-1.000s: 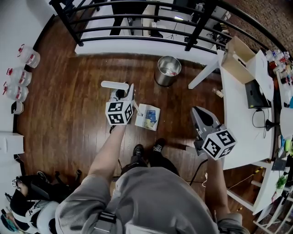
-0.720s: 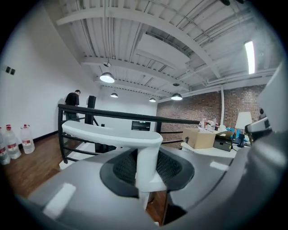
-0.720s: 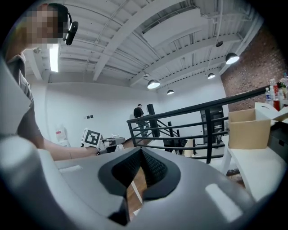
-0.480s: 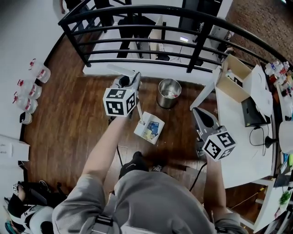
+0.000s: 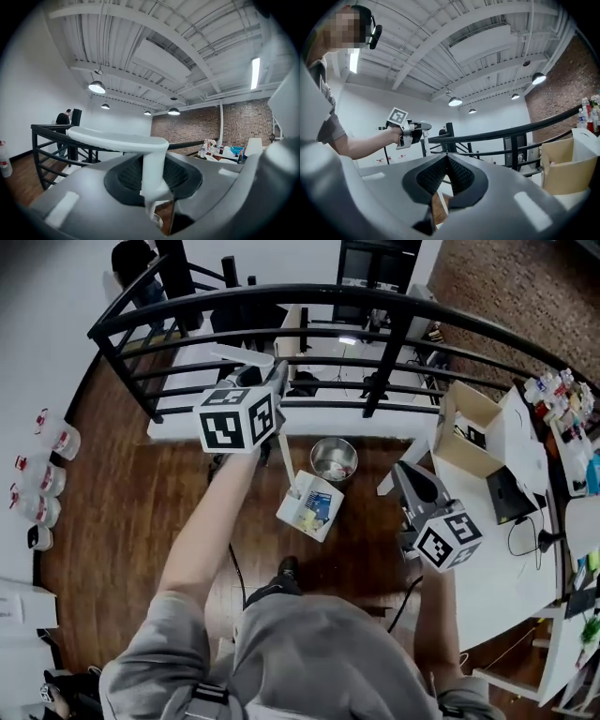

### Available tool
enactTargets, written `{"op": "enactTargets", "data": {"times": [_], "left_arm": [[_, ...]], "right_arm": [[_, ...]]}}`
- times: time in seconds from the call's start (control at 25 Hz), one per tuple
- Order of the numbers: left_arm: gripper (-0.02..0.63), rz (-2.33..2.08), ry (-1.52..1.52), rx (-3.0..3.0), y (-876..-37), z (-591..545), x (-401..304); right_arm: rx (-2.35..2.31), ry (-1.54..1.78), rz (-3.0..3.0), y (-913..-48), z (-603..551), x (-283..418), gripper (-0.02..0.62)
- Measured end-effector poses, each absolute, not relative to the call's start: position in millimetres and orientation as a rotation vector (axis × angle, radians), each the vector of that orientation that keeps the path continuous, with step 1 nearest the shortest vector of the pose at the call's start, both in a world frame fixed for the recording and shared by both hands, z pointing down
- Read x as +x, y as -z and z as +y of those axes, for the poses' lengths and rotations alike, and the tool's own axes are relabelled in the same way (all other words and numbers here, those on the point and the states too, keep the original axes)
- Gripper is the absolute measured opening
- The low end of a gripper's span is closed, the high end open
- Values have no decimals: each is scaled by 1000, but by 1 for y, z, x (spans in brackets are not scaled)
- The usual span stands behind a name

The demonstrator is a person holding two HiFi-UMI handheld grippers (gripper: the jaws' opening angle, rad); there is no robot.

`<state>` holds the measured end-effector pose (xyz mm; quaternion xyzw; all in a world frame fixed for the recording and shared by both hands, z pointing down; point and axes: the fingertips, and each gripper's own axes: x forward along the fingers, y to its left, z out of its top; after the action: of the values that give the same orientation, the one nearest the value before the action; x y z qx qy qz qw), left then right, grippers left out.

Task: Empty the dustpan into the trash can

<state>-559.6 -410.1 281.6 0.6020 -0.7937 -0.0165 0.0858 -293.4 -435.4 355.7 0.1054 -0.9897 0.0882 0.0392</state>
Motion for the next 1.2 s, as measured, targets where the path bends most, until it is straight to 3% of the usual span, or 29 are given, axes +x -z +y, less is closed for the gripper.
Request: {"op": "enactTargets", "data": {"times": [0.6, 1.2], "left_arm": [[91, -2334, 22, 1981, -244, -587, -654], [86, -2241, -232, 2087, -295, -757, -683]], "right_arm": [[574, -271, -3026, -354, -550, -346, 3], [848, -382, -2938, -378, -655, -363, 3]]}}
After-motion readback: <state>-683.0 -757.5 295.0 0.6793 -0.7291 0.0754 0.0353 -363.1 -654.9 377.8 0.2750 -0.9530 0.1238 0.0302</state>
